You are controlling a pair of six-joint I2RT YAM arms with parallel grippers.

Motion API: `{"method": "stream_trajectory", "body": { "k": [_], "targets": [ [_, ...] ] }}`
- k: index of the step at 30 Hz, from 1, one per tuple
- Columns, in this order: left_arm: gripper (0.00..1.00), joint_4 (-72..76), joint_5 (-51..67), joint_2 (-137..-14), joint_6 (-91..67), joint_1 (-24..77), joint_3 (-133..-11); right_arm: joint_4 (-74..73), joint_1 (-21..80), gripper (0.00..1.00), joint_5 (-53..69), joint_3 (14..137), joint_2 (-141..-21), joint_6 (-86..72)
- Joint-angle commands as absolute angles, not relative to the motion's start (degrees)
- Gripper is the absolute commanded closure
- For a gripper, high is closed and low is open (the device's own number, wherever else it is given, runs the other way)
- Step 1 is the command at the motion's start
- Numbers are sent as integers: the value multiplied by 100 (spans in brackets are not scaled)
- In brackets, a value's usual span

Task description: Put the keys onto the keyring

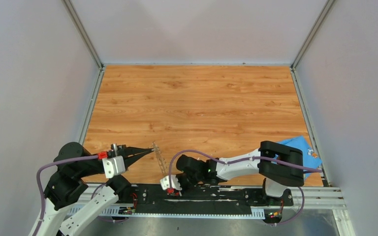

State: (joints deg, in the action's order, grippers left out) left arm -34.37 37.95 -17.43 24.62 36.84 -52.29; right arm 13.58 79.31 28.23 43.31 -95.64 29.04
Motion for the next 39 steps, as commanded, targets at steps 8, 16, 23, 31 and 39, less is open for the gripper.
{"method": "stream_trajectory", "body": {
  "k": [8, 16, 23, 31, 39],
  "targets": [
    [100, -3166, 3904, -1810, 2498, 3691, -5273, 2116, 6991, 100, 860, 3224, -8522, 2165],
    [100, -3092, 3833, -1837, 2498, 3694, -5212, 2350, 6480, 94, 570, 2982, -7956, 1714],
    [100, -3195, 3870, -1828, 2538, 3692, -5247, 2647, 7240, 63, 2138, 2946, -8283, 2156],
    [100, -3372, 3926, -1813, 2513, 3691, -5379, 2827, 7523, 52, 2224, 3626, -9621, 2211],
    [100, -3326, 3966, -1802, 2467, 3694, -5379, 3027, 6895, 83, 1500, 3772, -9886, 1784]
  ]
}}
